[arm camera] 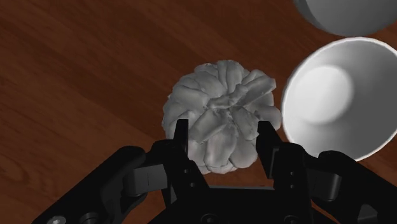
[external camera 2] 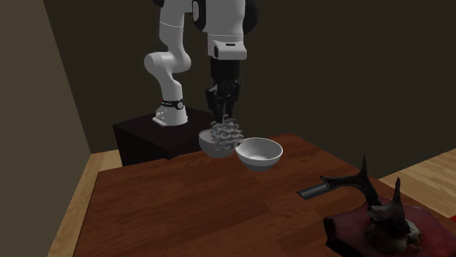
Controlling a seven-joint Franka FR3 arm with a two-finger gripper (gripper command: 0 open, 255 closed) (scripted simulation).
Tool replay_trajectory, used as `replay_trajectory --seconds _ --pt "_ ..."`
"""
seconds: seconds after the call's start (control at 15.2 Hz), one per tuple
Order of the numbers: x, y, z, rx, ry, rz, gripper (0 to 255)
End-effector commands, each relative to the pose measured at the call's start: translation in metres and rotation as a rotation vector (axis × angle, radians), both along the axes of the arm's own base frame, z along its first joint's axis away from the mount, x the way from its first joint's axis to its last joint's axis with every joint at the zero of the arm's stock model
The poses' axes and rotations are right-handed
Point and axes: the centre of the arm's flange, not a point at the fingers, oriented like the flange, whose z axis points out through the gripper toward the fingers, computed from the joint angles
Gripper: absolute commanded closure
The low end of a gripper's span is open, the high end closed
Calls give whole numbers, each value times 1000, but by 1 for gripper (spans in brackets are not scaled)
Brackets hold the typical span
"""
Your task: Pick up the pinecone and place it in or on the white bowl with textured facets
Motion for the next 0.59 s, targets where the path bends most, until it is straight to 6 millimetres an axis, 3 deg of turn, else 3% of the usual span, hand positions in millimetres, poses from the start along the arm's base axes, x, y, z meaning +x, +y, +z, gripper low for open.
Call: replay_trajectory --seconds 0.0,0.53 --pt "-16 19 3 0 -1 0 255" --pt "-87 96 19 0 -1 0 255"
